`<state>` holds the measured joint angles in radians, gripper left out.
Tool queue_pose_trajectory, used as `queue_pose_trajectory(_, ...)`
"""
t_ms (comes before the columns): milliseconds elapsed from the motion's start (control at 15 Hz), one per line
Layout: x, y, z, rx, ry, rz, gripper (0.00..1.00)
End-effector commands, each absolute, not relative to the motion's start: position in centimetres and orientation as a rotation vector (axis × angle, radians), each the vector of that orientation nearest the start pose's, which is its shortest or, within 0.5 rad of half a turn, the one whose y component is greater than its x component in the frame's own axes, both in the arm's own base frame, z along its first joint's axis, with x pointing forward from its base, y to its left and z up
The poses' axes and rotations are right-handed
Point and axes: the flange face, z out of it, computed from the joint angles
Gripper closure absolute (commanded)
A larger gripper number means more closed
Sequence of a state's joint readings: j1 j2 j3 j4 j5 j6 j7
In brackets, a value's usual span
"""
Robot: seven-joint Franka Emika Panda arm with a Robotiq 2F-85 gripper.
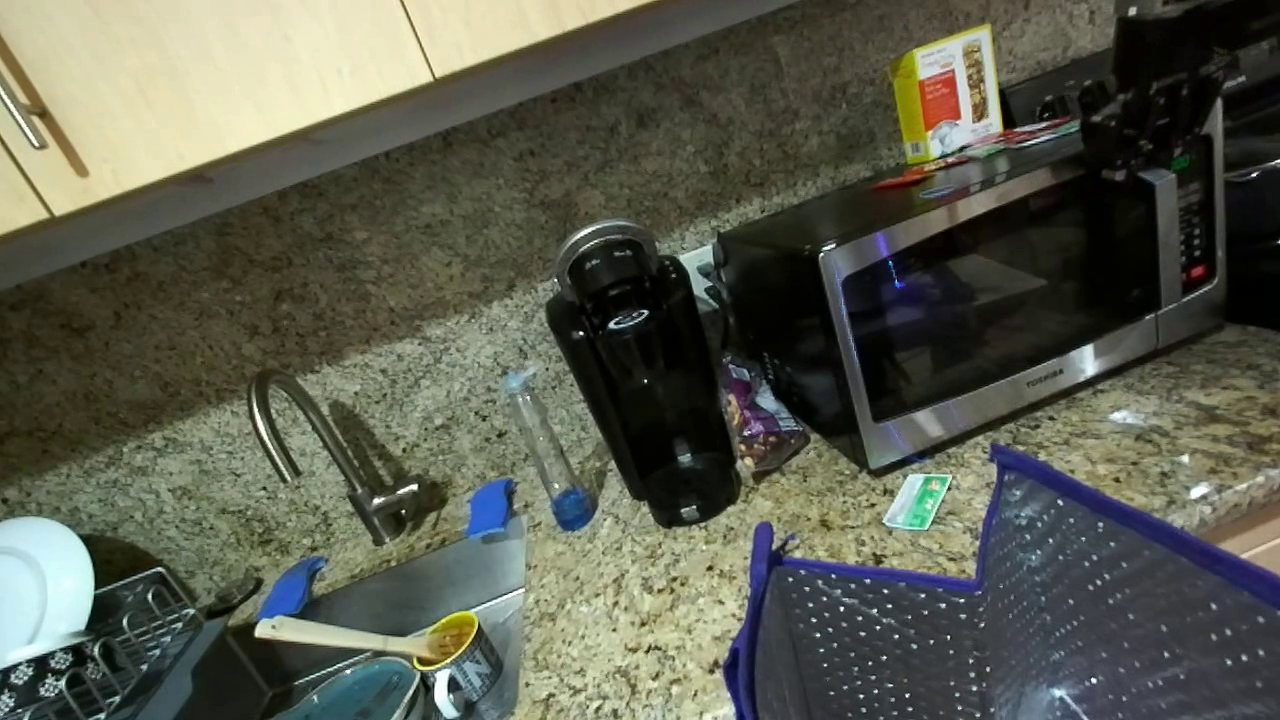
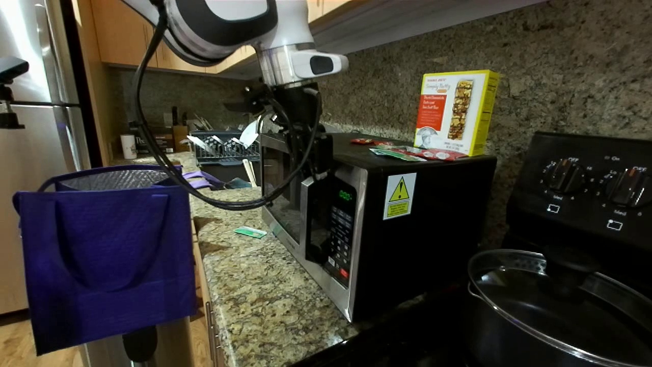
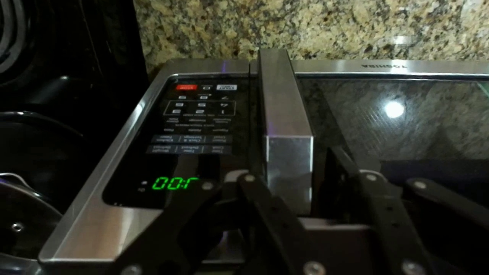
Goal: Open the microwave
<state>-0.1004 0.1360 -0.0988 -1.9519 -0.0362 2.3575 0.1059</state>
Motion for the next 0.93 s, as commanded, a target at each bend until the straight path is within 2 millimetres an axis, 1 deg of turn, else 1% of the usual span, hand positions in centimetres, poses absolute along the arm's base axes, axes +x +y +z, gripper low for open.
queue_pose_trajectory(0,60.0,-11.6,45.1,-3.166,0.373,-0.481,0.84)
queue_pose_trajectory(67,59.8,-11.8,45.3,-3.173,0.38,-0.478,0.92)
queue_pose_trajectory(133,59.6,-11.9,45.4,-3.173,0.386,-0.473,0.94)
queue_pose_trajectory(267,58.6,-12.1,46.0,-3.184,0.407,-0.452,0.92)
queue_pose_trajectory(400,56.9,-11.8,46.6,-3.188,0.42,-0.441,0.92)
queue_pose_trajectory(533,55.2,-11.6,46.4,-3.218,0.448,-0.437,0.92)
queue_pose_trajectory(667,53.6,-10.6,47.1,-3.228,0.477,-0.441,0.92)
queue_pose_trajectory(800,51.7,-9.0,47.5,-3.234,0.536,-0.426,0.92)
queue_pose_trajectory(867,51.1,-8.2,47.5,-3.224,0.546,-0.429,0.92)
